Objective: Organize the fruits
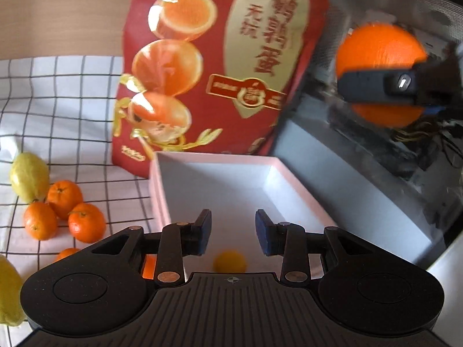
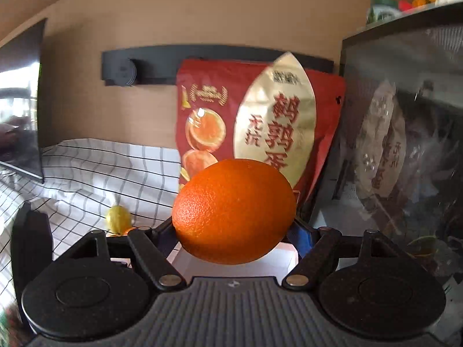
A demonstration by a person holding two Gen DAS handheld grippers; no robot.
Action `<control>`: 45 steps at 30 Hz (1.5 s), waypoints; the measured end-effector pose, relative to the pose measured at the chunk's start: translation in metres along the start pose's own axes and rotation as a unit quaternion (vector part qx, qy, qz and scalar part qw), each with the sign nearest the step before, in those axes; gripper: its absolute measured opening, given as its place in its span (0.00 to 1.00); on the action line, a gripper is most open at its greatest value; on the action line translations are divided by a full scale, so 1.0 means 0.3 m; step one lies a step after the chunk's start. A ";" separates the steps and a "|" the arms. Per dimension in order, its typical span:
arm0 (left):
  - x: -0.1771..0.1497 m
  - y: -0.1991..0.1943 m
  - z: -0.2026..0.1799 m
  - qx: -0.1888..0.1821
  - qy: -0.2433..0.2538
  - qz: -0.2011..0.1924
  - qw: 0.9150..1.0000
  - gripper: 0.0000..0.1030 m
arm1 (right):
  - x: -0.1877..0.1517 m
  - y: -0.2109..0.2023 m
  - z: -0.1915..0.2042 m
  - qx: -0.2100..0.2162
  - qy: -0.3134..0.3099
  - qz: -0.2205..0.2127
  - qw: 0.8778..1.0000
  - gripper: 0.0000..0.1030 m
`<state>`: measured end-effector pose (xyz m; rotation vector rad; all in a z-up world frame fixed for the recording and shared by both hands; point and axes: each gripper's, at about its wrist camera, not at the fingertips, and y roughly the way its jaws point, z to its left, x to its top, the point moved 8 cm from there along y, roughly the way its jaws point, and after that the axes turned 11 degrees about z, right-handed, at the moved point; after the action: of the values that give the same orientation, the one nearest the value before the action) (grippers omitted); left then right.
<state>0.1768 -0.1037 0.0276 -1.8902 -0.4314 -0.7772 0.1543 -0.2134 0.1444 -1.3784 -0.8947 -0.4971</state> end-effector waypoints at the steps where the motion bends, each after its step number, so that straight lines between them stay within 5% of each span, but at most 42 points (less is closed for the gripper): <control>1: -0.002 -0.007 0.012 -0.007 -0.009 -0.005 1.000 0.36 | -0.004 0.021 -0.001 -0.002 0.005 0.008 1.000 0.76; 12: -0.131 -0.174 0.190 -0.008 -0.063 -0.060 0.996 0.36 | -0.188 0.384 0.004 0.036 0.067 0.164 0.984 0.76; 17: -0.173 -0.197 0.290 0.005 -0.076 -0.070 0.995 0.36 | -0.274 0.512 0.030 0.077 0.084 0.256 0.960 0.76; 21: -0.168 -0.189 0.369 0.007 -0.110 -0.085 0.990 0.36 | -0.365 0.600 0.022 0.048 0.085 0.349 0.932 0.77; 27: -0.175 -0.223 0.454 0.008 -0.157 -0.123 0.980 0.36 | -0.333 0.550 0.034 0.033 0.073 0.307 0.948 0.76; 32: -0.173 -0.308 0.510 0.052 -0.181 -0.170 0.967 0.36 | -0.214 0.417 0.089 -0.052 -0.024 0.171 0.984 0.77; 36: -0.175 -0.352 0.536 0.094 -0.187 -0.192 0.959 0.36 | -0.157 0.309 0.203 -0.017 -0.073 0.066 0.995 0.81; 39: -0.176 -0.377 0.550 0.112 -0.188 -0.205 0.954 0.36 | -0.173 0.328 0.351 0.031 -0.127 0.085 0.988 0.79; 43: -0.181 -0.389 0.570 0.107 -0.200 -0.208 0.951 0.36 | -0.229 0.392 0.486 0.046 -0.172 0.117 0.977 0.54; 45: -0.181 -0.390 0.570 0.103 -0.201 -0.208 0.952 0.36 | -0.231 0.430 0.528 0.039 -0.179 0.123 0.975 0.53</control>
<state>0.1221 0.1033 0.0199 -1.7769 -1.1519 -0.5792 0.1724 -0.0521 0.0024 -1.5065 -1.0032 -0.0207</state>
